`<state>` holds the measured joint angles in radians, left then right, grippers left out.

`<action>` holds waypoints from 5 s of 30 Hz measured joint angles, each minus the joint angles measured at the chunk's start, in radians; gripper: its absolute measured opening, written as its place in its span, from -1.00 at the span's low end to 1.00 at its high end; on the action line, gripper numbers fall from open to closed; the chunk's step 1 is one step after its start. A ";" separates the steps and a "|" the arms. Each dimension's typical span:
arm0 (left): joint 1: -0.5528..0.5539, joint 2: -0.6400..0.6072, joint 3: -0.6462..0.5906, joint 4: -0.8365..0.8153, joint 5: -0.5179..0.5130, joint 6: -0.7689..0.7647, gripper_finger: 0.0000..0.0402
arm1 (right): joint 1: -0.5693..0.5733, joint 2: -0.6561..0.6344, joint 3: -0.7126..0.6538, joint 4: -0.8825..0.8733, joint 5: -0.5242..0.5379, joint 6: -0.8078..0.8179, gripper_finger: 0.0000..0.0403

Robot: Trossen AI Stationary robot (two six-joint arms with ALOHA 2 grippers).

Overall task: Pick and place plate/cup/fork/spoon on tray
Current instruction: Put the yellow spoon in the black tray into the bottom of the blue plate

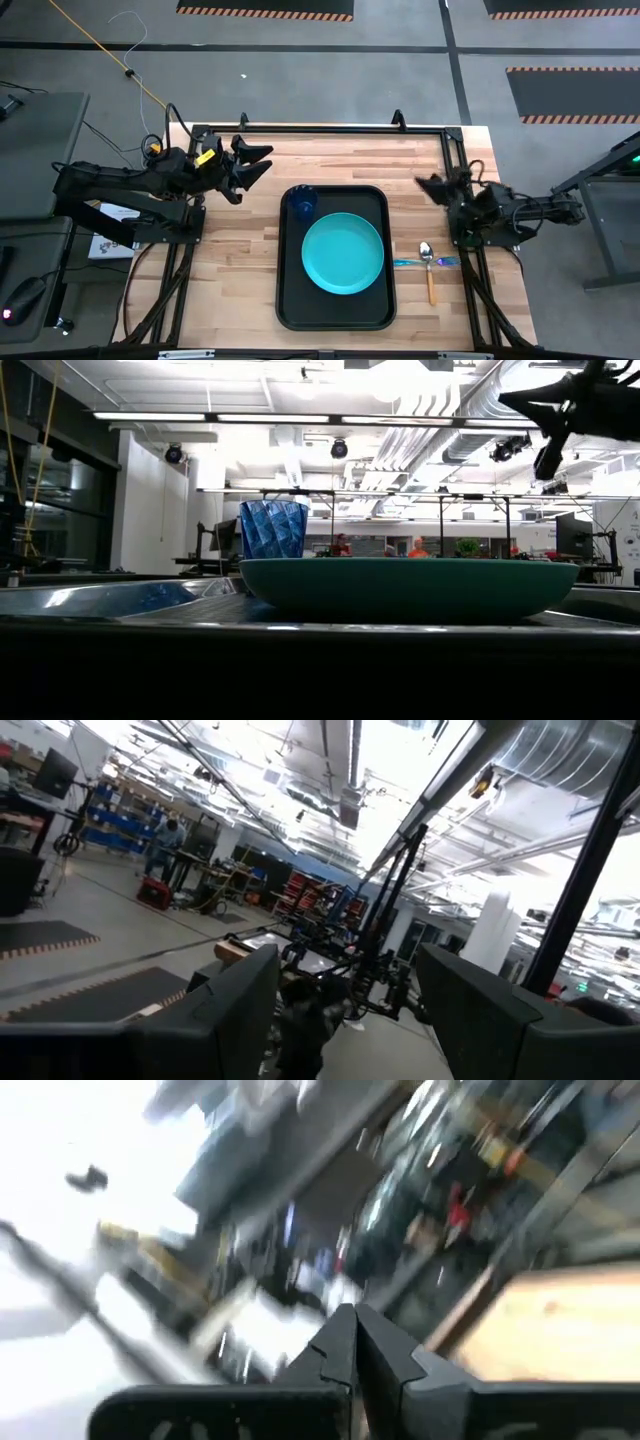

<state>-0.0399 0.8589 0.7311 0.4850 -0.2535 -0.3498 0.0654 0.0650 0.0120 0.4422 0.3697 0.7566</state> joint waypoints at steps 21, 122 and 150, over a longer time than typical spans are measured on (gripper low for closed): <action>0.000 -0.006 0.000 -0.039 0.047 0.063 0.14 | 0.000 0.367 0.447 -0.327 0.042 0.057 -0.49; 0.001 -0.262 0.001 -0.509 0.153 0.247 0.14 | 0.611 1.258 0.780 -1.300 -0.539 1.128 -0.96; -0.003 -0.173 0.001 -0.418 0.156 0.045 0.14 | 0.240 1.171 0.975 -0.374 -0.134 0.124 -0.97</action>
<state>-0.0425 0.6860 0.7319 0.0672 -0.0977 -0.3044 0.3051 1.2358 0.9871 0.0679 0.2360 0.8808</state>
